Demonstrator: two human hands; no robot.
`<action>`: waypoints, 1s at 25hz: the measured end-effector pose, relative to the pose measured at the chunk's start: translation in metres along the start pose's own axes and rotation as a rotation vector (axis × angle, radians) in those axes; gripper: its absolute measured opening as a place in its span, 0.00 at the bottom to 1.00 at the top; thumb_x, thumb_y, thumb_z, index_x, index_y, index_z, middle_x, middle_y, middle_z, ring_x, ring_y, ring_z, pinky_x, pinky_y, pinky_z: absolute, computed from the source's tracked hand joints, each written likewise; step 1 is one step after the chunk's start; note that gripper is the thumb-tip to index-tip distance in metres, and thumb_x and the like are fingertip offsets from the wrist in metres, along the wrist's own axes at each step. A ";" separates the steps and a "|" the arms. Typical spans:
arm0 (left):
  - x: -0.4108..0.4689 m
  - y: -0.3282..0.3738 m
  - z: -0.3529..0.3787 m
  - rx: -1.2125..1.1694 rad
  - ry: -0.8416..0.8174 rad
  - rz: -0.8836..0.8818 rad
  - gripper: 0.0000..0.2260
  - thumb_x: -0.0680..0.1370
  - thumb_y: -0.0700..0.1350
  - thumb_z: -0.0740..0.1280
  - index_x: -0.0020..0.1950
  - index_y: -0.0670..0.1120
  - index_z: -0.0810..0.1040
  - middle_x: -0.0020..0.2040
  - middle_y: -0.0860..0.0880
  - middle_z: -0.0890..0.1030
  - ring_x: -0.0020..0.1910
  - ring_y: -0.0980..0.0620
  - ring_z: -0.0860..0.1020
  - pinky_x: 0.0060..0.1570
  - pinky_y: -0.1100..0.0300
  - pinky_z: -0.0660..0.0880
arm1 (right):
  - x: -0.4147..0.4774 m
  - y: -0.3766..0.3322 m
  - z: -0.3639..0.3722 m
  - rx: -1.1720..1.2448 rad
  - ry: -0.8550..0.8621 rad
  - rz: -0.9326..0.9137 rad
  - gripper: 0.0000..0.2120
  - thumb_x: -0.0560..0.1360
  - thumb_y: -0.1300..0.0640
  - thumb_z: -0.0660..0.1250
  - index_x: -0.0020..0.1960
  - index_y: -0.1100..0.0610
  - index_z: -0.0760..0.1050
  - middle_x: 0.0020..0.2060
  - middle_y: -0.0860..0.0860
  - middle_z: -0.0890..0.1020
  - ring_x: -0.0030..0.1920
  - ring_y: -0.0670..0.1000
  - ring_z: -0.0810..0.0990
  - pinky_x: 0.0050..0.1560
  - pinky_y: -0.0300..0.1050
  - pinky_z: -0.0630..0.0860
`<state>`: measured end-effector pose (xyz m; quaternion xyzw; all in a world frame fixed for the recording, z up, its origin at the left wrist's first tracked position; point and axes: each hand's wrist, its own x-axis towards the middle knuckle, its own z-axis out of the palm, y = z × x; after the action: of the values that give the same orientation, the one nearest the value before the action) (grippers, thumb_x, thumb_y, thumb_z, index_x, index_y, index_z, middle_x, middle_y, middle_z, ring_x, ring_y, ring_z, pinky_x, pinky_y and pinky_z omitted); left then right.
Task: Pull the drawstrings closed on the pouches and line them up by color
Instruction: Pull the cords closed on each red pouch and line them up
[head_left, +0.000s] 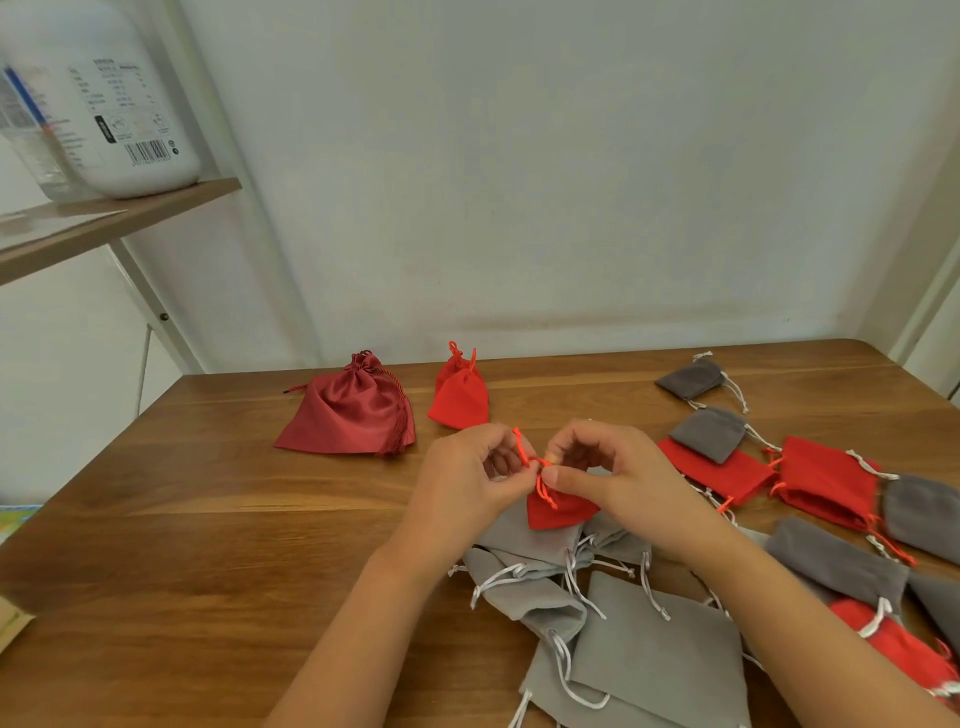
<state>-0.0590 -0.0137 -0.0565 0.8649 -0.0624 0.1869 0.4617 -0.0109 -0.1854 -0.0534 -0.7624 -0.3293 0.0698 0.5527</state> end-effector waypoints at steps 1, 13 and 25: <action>0.000 -0.001 0.001 0.019 0.021 0.029 0.04 0.70 0.36 0.72 0.40 0.44 0.79 0.32 0.56 0.74 0.32 0.61 0.71 0.34 0.70 0.68 | 0.000 0.000 0.000 0.014 -0.010 0.002 0.01 0.72 0.63 0.71 0.42 0.59 0.79 0.36 0.50 0.81 0.38 0.44 0.78 0.43 0.36 0.74; -0.002 0.002 0.003 -0.141 0.116 0.054 0.08 0.71 0.39 0.74 0.41 0.52 0.81 0.37 0.53 0.82 0.41 0.58 0.79 0.43 0.70 0.73 | 0.005 0.002 0.001 0.468 0.122 0.126 0.15 0.59 0.62 0.76 0.43 0.60 0.74 0.34 0.56 0.84 0.38 0.50 0.84 0.44 0.39 0.78; 0.004 0.000 0.003 -0.461 0.042 -0.141 0.08 0.64 0.44 0.73 0.40 0.43 0.83 0.39 0.50 0.85 0.42 0.57 0.82 0.46 0.65 0.76 | 0.006 0.012 -0.014 -0.516 0.267 -0.182 0.08 0.75 0.61 0.69 0.51 0.53 0.83 0.38 0.43 0.75 0.39 0.40 0.74 0.41 0.27 0.67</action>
<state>-0.0543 -0.0155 -0.0562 0.7346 -0.0331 0.1530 0.6602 0.0056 -0.1952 -0.0577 -0.8473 -0.3278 -0.1666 0.3833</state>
